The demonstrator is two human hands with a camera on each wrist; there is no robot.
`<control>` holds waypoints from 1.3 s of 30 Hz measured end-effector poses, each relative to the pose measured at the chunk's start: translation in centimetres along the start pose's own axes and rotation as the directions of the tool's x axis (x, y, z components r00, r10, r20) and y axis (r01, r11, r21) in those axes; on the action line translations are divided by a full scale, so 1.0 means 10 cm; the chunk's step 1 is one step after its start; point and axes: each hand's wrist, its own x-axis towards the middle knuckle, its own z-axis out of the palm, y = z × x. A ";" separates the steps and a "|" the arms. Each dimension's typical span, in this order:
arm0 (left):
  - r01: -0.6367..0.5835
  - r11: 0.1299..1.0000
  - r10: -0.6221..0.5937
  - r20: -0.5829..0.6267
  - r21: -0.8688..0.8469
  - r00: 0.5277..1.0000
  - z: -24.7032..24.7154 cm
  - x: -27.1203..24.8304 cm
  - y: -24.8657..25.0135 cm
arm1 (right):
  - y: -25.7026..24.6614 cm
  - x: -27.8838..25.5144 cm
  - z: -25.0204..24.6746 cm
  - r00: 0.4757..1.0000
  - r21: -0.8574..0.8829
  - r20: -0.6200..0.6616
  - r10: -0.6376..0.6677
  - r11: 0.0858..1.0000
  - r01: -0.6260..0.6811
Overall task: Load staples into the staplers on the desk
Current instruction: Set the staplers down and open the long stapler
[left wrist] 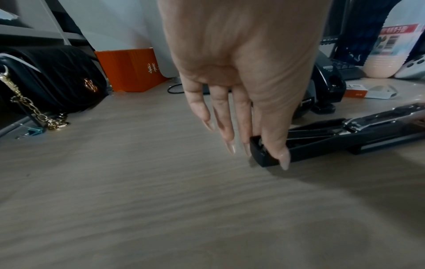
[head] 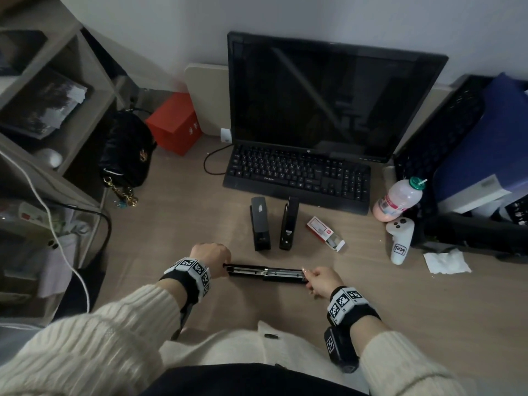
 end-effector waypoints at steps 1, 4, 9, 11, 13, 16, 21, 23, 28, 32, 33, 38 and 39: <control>0.024 0.999 -0.023 0.007 -0.037 1.000 0.00 0.02 -0.02 | -0.01 -0.01 -0.03 1.000 -0.036 -0.023 -0.010 0.999 0.009; 0.108 0.967 -0.105 0.022 -0.230 0.994 0.01 0.07 -0.10 | -0.04 -0.01 -0.14 0.990 -0.055 -0.140 -0.026 0.998 0.019; 0.132 0.907 -0.145 -0.001 -0.401 0.989 -0.14 0.10 -0.11 | -0.09 0.09 -0.36 0.928 0.045 -0.369 -0.057 0.996 0.080; 0.139 0.884 -0.156 -0.002 -0.446 0.988 -0.19 0.13 -0.10 | -0.08 0.18 -0.43 0.895 0.038 -0.439 -0.080 0.993 0.108; 0.135 0.850 -0.158 -0.001 -0.509 0.987 -0.22 0.18 -0.10 | -0.05 0.27 -0.48 0.882 0.003 -0.462 -0.093 0.994 0.107; 0.126 0.811 -0.146 0.011 -0.572 0.989 -0.22 0.24 -0.10 | 0.01 0.40 -0.51 0.879 -0.061 -0.463 -0.111 0.994 0.094; 0.104 0.781 -0.125 0.009 -0.616 0.992 -0.19 0.34 -0.08 | 0.00 0.46 -0.48 0.861 -0.065 -0.465 -0.204 0.978 0.197; 0.105 0.775 -0.127 0.009 -0.623 0.992 -0.21 0.35 -0.06 | -0.03 0.48 -0.46 0.857 -0.080 -0.469 -0.214 0.976 0.200; 0.082 0.753 -0.111 -0.003 -0.652 0.994 -0.21 0.40 -0.06 | -0.04 0.51 -0.44 0.873 -0.179 -0.446 -0.198 0.975 0.130; 0.052 0.712 -0.090 -0.018 -0.700 0.996 -0.17 0.44 -0.07 | -0.03 0.52 -0.46 0.870 -0.098 -0.467 -0.159 0.987 0.129; 0.043 0.706 -0.088 -0.028 -0.707 0.996 -0.17 0.44 -0.06 | -0.03 0.52 -0.46 0.870 -0.099 -0.467 -0.158 0.987 0.126; 0.032 0.675 -0.073 -0.024 -0.737 0.997 -0.18 0.43 -0.05 | -0.08 0.50 -0.48 0.910 -0.150 -0.396 -0.121 0.986 0.066; 0.038 0.666 -0.067 -0.009 -0.745 0.998 -0.18 0.43 -0.05 | -0.09 0.50 -0.49 0.920 -0.183 -0.377 -0.109 0.982 0.042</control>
